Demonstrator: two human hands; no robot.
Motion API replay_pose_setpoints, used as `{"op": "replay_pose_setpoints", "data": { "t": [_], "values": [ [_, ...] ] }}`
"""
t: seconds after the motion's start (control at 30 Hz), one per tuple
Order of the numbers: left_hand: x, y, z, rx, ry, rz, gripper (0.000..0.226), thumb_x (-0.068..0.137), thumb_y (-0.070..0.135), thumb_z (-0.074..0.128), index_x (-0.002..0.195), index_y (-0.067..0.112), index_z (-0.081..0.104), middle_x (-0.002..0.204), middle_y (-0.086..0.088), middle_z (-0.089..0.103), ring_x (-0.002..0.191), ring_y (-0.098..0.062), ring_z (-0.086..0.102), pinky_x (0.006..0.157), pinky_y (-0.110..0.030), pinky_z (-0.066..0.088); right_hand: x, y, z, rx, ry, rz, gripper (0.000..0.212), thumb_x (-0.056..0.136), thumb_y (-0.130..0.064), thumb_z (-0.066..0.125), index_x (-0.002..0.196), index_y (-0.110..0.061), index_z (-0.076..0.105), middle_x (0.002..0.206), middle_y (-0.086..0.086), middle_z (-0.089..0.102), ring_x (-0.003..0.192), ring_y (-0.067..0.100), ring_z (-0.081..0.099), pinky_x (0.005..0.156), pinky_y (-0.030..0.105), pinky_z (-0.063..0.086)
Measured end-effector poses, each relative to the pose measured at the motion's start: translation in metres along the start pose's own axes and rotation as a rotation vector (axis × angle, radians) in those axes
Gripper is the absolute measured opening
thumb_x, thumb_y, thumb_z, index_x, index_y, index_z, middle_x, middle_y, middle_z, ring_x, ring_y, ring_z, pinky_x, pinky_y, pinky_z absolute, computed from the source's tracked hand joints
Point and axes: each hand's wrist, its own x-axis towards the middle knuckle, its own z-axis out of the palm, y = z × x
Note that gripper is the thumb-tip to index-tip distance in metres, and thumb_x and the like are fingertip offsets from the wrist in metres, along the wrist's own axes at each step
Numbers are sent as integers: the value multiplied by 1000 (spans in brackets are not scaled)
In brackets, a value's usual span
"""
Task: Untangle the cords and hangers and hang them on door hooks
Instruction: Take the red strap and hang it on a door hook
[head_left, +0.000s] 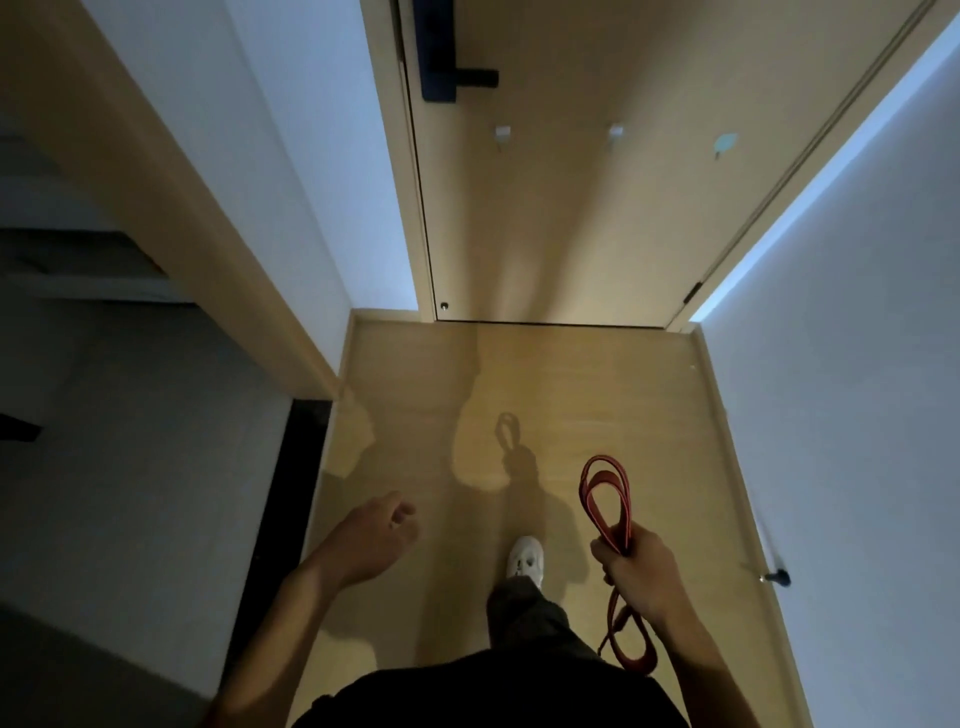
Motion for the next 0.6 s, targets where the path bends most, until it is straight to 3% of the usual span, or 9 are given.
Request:
{"op": "replay_pose_setpoints", "data": {
  "t": [0.17,0.33,0.47,0.6],
  "values": [
    [45,50,-26,-44,-2,-48,37,95,31,49,129,15,52,127,-4,57,113,-17,55,91,-25,42,77,-74,-49,-49,-52,-99,17,86,-13,57,73,-23,54,71,6,64,72,27,63,65,32,47],
    [95,83,-62,-89,32,-72,33,97,33,47,125,17,53,127,-3,57,110,-17,54,92,-28,43,148,-138,-77,-67,-49,-166,9,86,-15,58,77,-16,58,75,11,66,74,28,65,72,37,50],
    [150,105,-104,-98,27,-61,32,97,32,46,125,16,52,128,-2,55,111,-16,53,91,-27,42,204,-175,-80,-56,-50,-121,9,85,-17,61,81,-9,60,72,9,64,76,30,66,69,37,52],
    [219,126,-161,-47,21,-15,34,97,32,45,127,16,50,129,-4,54,114,-17,53,92,-27,43,256,-219,-79,-67,-30,-102,6,86,-18,60,80,-19,58,73,5,66,72,21,66,69,34,52]
  ]
}}
